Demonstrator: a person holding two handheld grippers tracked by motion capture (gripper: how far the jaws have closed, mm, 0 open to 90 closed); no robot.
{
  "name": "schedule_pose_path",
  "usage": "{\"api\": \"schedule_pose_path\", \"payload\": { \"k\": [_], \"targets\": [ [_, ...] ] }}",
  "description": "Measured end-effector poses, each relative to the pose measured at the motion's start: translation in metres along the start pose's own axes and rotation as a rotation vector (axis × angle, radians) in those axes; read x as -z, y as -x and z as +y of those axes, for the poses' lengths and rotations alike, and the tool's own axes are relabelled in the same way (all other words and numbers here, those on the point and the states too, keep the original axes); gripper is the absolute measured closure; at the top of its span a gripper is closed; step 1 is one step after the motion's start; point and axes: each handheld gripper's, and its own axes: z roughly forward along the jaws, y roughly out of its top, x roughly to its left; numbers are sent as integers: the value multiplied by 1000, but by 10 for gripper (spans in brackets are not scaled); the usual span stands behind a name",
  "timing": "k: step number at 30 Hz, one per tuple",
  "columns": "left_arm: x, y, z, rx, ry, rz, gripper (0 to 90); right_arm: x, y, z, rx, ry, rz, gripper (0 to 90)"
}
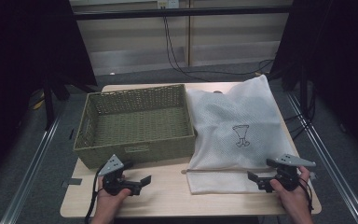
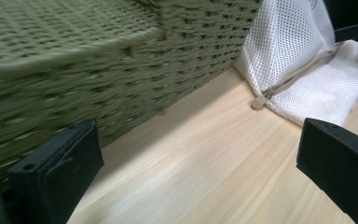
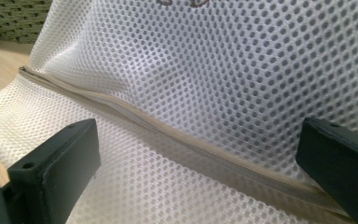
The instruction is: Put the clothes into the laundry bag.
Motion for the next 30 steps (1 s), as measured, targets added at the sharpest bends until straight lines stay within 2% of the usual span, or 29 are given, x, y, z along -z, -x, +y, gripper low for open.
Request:
{"api": "schedule_pose_path", "payload": {
  "k": [3, 7, 9, 11, 13, 16, 20, 23, 30],
  "targets": [
    [8, -7, -3, 12, 3, 10, 0, 1, 2, -1, 1, -2, -5, 0],
    [17, -13, -6, 3, -5, 29, 0, 2, 5, -3, 1, -6, -26, 0],
    [21, -16, -8, -4, -10, 27, 0, 3, 7, -4, -2, -4, -30, 0],
    [26, -20, -9, -17, -10, 48, 0, 5, 9, -5, 0, -6, -48, 0],
    [32, -26, -10, -43, -19, 71, 0, 6, 13, -6, -11, -3, -52, 0],
    [44, -36, -12, -60, -16, 100, 0, 10, 17, -6, -15, 7, -59, 0],
    [55, -45, -16, -27, 12, 87, 0, 14, 23, -8, -22, 11, -54, 0],
    [53, -46, -16, -17, 13, 76, 0, 14, 25, -9, -38, 12, -50, 0],
    [44, -42, -16, -37, -23, 76, 0, 11, 23, -10, -21, -1, -47, 0]
  ]
}}
